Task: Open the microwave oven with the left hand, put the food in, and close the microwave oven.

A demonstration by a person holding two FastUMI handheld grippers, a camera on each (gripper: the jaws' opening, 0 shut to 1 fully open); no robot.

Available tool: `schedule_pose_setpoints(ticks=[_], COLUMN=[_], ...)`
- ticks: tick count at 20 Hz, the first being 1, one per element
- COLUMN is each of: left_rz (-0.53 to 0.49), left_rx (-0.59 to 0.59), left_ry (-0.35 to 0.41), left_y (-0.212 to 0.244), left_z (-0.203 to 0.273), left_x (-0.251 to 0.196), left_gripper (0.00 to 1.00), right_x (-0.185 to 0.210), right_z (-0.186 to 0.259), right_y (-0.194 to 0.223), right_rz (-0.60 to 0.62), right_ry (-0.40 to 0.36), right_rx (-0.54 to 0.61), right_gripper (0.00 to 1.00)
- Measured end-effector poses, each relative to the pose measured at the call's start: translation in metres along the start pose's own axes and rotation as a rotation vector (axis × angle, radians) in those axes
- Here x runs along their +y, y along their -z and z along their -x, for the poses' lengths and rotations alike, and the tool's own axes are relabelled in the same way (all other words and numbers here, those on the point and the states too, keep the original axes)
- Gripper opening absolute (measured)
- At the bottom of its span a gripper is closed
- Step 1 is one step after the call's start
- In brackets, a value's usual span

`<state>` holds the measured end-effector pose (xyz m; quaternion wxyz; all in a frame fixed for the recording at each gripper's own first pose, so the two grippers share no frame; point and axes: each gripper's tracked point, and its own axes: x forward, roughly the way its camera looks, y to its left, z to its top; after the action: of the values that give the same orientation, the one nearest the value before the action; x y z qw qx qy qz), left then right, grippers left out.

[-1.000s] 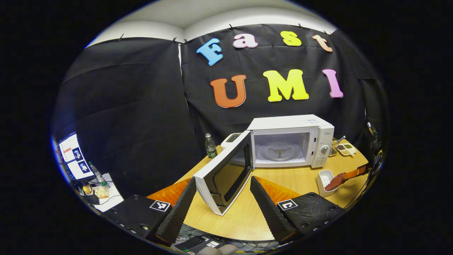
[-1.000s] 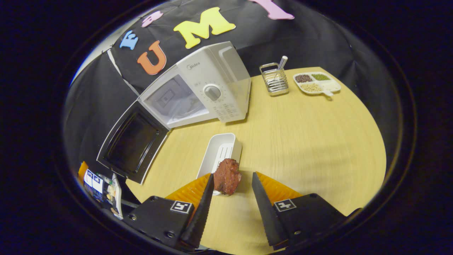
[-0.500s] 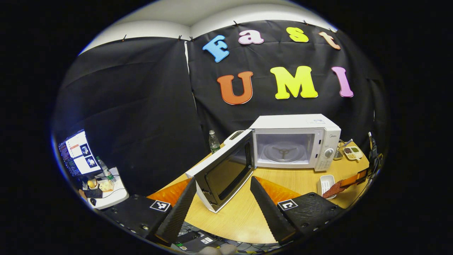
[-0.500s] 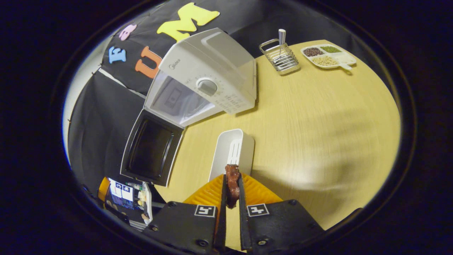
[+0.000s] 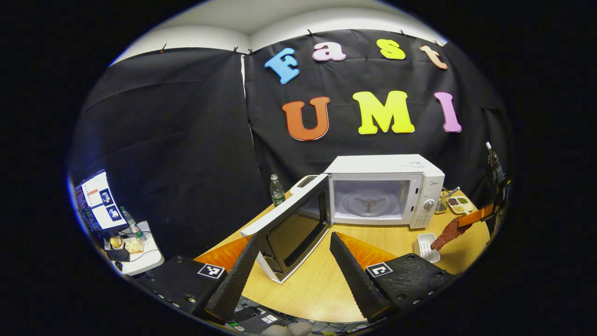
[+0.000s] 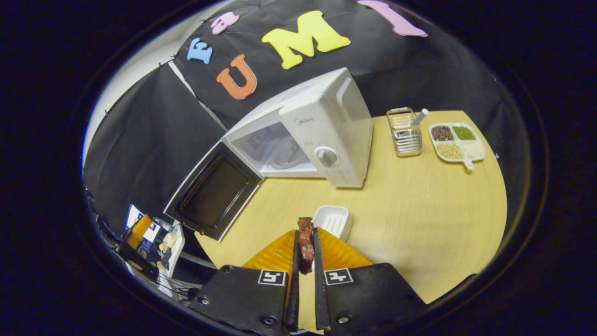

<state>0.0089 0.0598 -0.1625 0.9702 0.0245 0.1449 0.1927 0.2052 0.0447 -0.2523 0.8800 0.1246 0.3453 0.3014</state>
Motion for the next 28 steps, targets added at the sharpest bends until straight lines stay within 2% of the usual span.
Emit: schedule_pose_setpoints(ticks=[5, 8, 11, 14, 17, 20, 22, 24, 28], left_rz=[-0.028, -0.055, -0.045, -0.047, -0.072, -0.084, -0.08, -0.077, -0.064], left_rx=[-0.032, -0.048, -0.065, -0.075, -0.07, -0.077, -0.087, -0.087, -0.075], left_ry=[0.113, 0.204, 0.277, 0.311, 0.311, 0.31, 0.322, 0.335, 0.363], left_y=[-0.003, -0.002, 0.001, 0.006, 0.016, 0.017, 0.013, 0.012, 0.017], left_z=[-0.015, -0.03, -0.04, -0.051, -0.063, -0.078, -0.086, -0.093, -0.103], left_x=[0.016, 0.029, 0.047, 0.072, 0.095, 0.109, 0.112, 0.114, 0.114], left_gripper=[0.94, 0.94, 0.94, 0.94, 0.94, 0.94, 0.94, 0.94, 0.94], right_x=[0.063, 0.086, 0.105, 0.113, 0.109, 0.095, 0.085, 0.084, 0.081], right_z=[-0.012, -0.042, -0.089, -0.137, -0.195, -0.252, -0.281, -0.302, -0.33], right_y=[-0.044, -0.055, -0.061, -0.076, -0.088, -0.093, -0.098, -0.104, -0.11], right_rz=[-0.069, -0.203, -0.327, -0.435, -0.595, -0.726, -0.751, -0.759, -0.679], right_ry=[0.012, 0.054, 0.063, 0.071, 0.078, 0.12, 0.162, 0.172, 0.24], right_rx=[-0.163, -0.259, -0.347, -0.478, -0.607, -0.669, -0.701, -0.718, -0.756], right_gripper=[0.17, 0.17, 0.17, 0.17, 0.16, 0.17, 0.17, 0.17, 0.17])
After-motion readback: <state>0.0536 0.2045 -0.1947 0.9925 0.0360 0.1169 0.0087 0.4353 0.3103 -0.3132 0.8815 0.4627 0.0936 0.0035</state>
